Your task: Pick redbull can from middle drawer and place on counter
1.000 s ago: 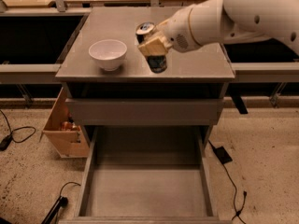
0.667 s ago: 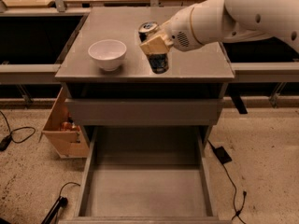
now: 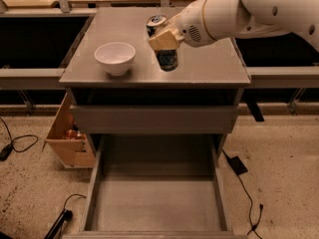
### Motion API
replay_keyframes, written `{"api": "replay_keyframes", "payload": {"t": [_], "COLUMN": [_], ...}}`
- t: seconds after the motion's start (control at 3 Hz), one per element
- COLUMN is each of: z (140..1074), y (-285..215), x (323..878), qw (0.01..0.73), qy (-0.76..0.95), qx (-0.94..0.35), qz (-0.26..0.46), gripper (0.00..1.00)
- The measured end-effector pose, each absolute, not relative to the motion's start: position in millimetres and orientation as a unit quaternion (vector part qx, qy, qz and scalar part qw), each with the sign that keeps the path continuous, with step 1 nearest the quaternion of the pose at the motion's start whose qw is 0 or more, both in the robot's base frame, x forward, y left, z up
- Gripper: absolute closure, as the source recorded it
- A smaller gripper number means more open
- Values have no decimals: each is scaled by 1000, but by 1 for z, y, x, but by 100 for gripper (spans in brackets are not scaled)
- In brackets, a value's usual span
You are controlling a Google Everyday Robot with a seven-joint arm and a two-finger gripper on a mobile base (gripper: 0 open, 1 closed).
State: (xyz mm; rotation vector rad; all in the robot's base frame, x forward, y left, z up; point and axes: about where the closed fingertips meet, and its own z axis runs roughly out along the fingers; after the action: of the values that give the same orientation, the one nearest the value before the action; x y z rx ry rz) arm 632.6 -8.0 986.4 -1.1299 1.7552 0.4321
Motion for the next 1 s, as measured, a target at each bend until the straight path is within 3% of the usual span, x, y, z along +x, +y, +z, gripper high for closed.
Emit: {"api": "replay_keyframes", "payload": {"t": [0.33, 1.0], "z": [1007, 1039], "y": [-13, -27], "x": [676, 824], "qw": [501, 606], "qy": [724, 705], "qx": [-440, -305], "qz": [180, 207], "gripper": [100, 100]}}
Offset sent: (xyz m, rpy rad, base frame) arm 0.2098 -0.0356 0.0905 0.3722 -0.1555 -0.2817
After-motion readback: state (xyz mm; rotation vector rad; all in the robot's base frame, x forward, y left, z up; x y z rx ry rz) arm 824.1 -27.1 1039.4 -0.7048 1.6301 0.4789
